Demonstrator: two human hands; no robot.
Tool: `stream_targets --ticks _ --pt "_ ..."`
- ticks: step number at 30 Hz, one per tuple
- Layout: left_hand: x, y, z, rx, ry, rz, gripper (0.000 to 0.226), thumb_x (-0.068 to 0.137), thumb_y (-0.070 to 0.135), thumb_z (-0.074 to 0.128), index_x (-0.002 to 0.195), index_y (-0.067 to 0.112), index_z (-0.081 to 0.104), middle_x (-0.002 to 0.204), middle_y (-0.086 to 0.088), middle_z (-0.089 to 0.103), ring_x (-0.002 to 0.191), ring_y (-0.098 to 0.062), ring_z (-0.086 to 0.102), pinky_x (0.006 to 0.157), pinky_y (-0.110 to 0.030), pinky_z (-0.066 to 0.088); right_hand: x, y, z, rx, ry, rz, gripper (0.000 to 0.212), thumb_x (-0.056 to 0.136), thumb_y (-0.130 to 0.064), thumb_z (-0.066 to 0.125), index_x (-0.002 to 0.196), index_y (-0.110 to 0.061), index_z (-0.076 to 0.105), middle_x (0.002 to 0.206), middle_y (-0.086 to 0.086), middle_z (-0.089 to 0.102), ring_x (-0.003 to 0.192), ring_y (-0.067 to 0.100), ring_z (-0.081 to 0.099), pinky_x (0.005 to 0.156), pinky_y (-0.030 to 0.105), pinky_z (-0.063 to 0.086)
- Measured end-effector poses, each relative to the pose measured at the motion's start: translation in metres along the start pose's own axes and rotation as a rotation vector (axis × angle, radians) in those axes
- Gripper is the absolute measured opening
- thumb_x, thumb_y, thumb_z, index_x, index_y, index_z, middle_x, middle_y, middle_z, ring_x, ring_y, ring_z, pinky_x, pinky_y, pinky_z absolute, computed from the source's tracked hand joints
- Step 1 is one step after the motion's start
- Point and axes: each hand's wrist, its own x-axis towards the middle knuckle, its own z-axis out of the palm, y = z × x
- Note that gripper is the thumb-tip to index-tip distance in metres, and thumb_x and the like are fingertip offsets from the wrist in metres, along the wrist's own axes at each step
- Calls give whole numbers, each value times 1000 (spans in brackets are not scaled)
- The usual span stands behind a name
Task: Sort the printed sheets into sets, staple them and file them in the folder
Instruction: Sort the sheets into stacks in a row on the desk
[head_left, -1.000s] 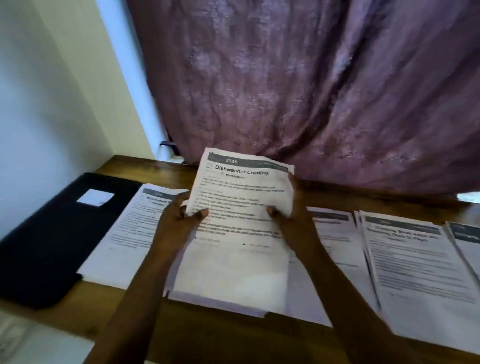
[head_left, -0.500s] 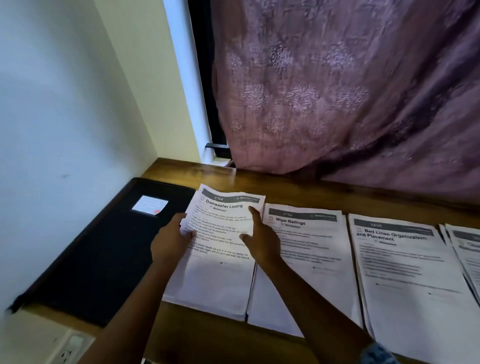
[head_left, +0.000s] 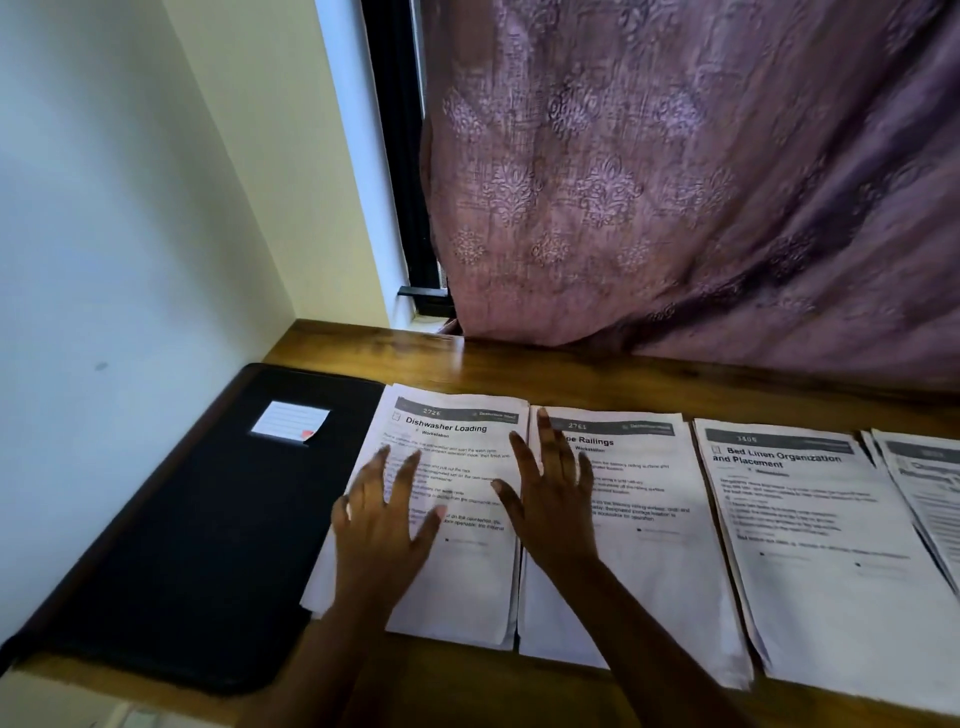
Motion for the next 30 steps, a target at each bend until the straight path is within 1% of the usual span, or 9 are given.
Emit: stream_targets --ticks 3,7,10,16,20,24,26,28,30 --pt "-38 21 8 -40 -172 200 79 80 83 33 148 46 18 161 -5 11 146 -29 12 112 -59 14 -37 30 -19 -32 65 58 61 90 -59 29 141 -26 35 155 9 23 141 28 23 107 58 22" --pt "-69 31 30 13 -307 366 99 65 96 33 148 51 3 161 -4 -14 145 -33 -15 112 -55 -8 -92 98 -40 -123 -1 344 74 84 -70 23 142 -26 36 156 9 22 142 33 21 107 64 19" --pt "-61 33 40 24 -329 405 98 65 96 30 147 52 0 160 -4 -16 145 -34 -18 111 -64 -9 -121 143 -53 -150 -122 493 88 75 -79 17 146 -29 30 158 9 14 144 36 12 107 66 13" --pt "-31 38 49 92 -429 447 88 68 94 11 146 55 0 160 0 -16 144 -33 -19 109 -69 -5 -125 157 -44 -174 -298 499 96 70 -83 4 151 -31 12 159 5 4 145 34 5 109 64 10" --pt "-11 41 51 113 -452 452 87 65 95 1 143 57 -6 158 3 -20 143 -31 -22 109 -65 -8 -110 160 -45 -169 -301 506 98 69 -82 0 151 -29 10 159 6 4 145 34 3 110 63 7" --pt "2 43 56 100 -455 468 84 69 94 8 143 57 -5 160 0 -10 146 -34 -10 108 -71 1 -98 166 -42 -155 -321 514 100 67 -83 -3 151 -29 8 159 7 3 145 34 0 111 63 6" --pt "3 43 55 92 -452 476 86 68 95 12 142 59 -11 160 1 -13 145 -33 -14 109 -71 0 -97 166 -46 -136 -320 504 99 68 -85 -5 151 -31 7 159 7 3 145 34 1 110 64 5" --pt "1 47 51 79 -423 468 94 66 97 21 144 55 -10 160 2 -15 146 -30 -15 109 -69 -4 -104 169 -55 -100 -237 503 94 73 -83 -3 151 -32 6 159 5 1 146 32 0 111 61 -1" --pt "-3 67 45 18 -322 485 96 69 94 26 149 47 1 161 -2 -2 147 -31 -4 110 -66 -4 -116 183 -72 -60 -116 551 89 77 -80 5 151 -31 10 159 2 2 146 27 -2 111 54 -8"
